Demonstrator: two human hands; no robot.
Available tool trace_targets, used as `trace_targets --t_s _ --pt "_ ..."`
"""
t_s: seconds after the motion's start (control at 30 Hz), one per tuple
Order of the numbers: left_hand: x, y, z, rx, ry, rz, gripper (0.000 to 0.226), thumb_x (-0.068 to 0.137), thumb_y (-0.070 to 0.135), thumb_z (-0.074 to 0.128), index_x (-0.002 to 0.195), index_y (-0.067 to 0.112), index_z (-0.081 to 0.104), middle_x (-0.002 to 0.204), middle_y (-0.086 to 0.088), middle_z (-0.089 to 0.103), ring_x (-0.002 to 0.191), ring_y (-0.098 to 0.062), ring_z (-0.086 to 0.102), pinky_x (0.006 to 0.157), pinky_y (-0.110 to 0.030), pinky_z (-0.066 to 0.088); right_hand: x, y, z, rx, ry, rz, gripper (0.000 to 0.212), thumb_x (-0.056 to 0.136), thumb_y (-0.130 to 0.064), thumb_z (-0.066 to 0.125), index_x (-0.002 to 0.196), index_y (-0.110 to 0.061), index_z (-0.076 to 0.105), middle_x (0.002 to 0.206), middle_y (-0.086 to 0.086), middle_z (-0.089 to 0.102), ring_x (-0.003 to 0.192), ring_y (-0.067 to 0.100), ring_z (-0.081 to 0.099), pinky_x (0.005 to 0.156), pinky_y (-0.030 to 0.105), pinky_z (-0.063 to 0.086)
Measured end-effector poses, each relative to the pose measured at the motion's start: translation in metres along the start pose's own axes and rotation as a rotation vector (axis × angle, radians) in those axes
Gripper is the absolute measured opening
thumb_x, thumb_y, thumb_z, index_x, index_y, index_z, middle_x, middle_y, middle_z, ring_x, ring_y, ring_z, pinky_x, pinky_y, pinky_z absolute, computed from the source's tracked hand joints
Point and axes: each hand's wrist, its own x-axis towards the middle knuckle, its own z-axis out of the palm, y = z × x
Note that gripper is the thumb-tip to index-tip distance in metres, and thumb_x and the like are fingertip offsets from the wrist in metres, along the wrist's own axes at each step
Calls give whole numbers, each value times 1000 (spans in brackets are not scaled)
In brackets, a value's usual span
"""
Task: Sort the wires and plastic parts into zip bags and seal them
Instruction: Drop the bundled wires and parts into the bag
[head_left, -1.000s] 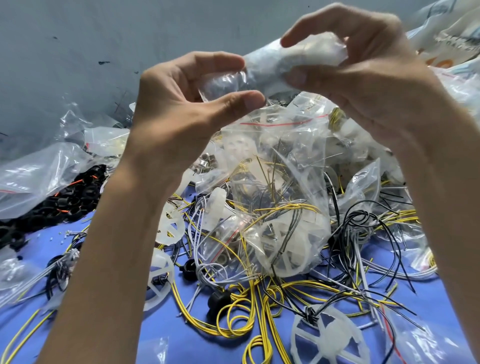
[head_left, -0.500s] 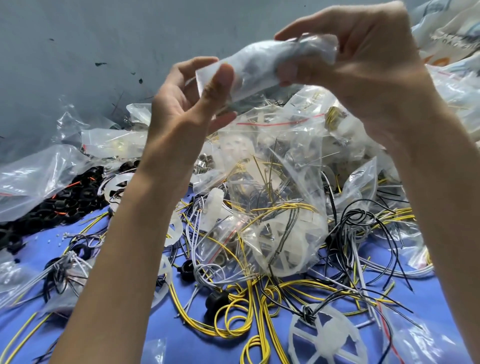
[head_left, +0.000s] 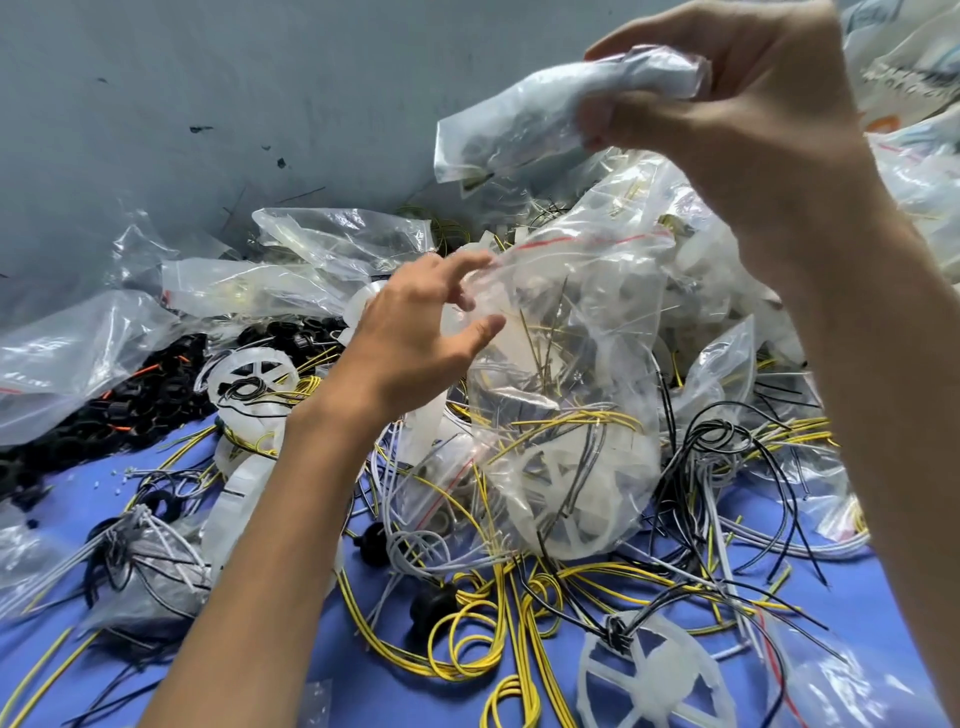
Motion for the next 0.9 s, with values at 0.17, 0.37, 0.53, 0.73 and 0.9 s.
trace_targets --t_s 0.17,0.37,0.53,0.73,0.9 --pt "-2 15 -3 14 33 111 44 87 30 65 129 33 54 85 1 57 91 -16 52 85 -33 44 1 0 -5 -35 6 25 26 71 -10 79 94 -14 67 68 -17 69 65 0 64 64 14 48" --pt "0 31 -4 126 203 289 30 83 25 64 112 14 63 116 -8 54 111 -24 46 95 -34 39 1 -1 -8 -96 25 37 29 71 -14 80 98 -15 68 77 -17 70 68 1 66 64 14 49" --pt "-1 37 -3 181 175 389 11 81 14 65 91 11 69 97 -2 68 101 -28 58 84 -49 46 3 1 -11 -116 44 43 26 72 -12 79 95 -15 69 67 -20 69 64 -1 64 64 14 48" --pt "-3 36 -9 207 74 165 6 93 23 59 98 21 62 101 3 68 106 -20 60 113 -56 16 2 0 -17 -158 -41 67 25 70 -12 79 92 -20 69 71 -18 70 66 -1 63 65 14 49" --pt "-8 34 -22 113 -106 83 27 95 9 54 87 34 50 73 22 57 69 17 55 100 -51 41 3 8 -13 -353 -104 94 26 70 -16 80 90 -30 71 90 3 72 77 8 62 75 32 56"
